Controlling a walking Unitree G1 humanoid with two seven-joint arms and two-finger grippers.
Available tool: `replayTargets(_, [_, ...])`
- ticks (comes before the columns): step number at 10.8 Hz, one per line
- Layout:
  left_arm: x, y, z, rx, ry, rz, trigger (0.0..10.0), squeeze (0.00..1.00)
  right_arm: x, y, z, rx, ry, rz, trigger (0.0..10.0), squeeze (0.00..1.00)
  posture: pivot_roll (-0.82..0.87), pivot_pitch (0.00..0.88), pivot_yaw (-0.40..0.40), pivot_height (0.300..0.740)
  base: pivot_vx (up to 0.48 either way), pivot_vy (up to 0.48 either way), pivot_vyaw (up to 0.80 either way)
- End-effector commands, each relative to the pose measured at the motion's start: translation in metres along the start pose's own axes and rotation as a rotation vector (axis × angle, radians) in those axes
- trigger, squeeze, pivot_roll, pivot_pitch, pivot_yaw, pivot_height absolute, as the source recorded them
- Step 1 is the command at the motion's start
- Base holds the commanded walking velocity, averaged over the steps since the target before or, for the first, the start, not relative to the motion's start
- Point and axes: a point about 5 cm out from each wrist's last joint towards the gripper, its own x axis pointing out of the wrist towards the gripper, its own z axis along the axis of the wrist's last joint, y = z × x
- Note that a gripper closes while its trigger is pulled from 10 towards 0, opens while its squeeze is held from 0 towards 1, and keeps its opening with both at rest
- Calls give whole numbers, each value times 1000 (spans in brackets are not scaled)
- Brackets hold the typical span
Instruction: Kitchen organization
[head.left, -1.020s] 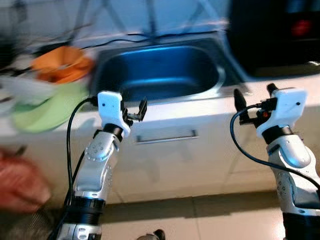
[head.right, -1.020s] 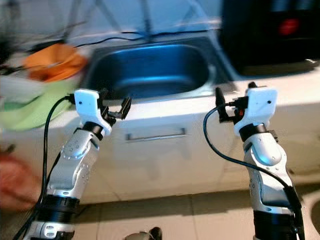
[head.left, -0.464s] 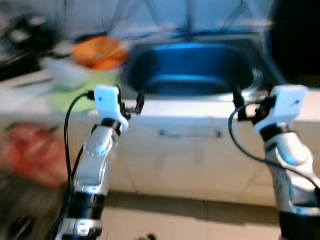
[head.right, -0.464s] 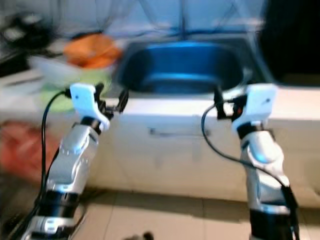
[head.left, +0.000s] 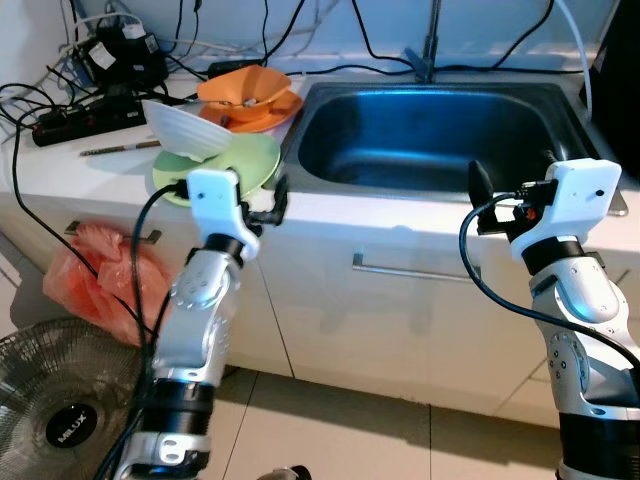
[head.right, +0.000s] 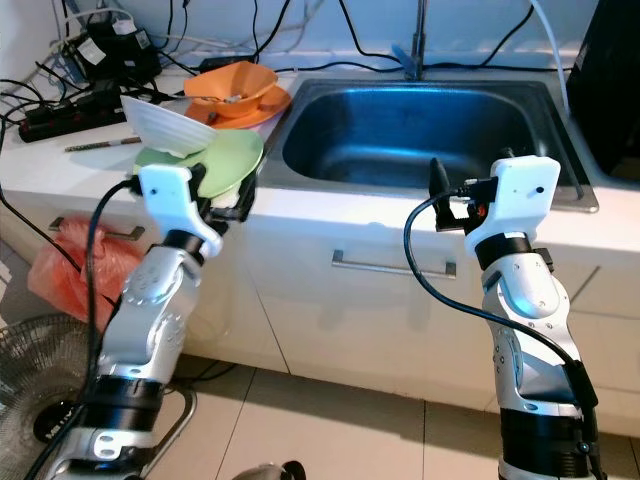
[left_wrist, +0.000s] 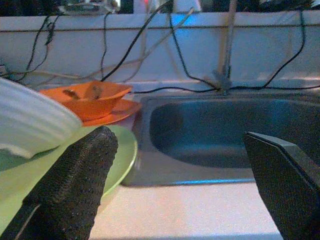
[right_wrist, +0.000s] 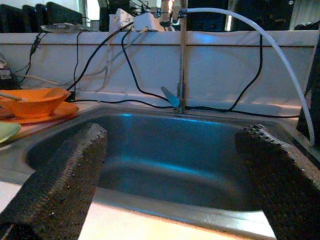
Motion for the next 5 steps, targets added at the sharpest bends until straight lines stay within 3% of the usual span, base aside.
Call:
replayTargets(1, [2, 5, 2, 5, -7, 18, 10000, 0, 3, 0, 2, 7, -14, -2, 10000, 0, -90, 11, 93, 740, 0, 0, 0])
replayTargets(5, [5, 9, 5, 0, -12, 40, 10000, 0, 3, -2, 3, 10, -22, -12, 10000, 0, -91, 9, 100, 740, 0, 0, 0])
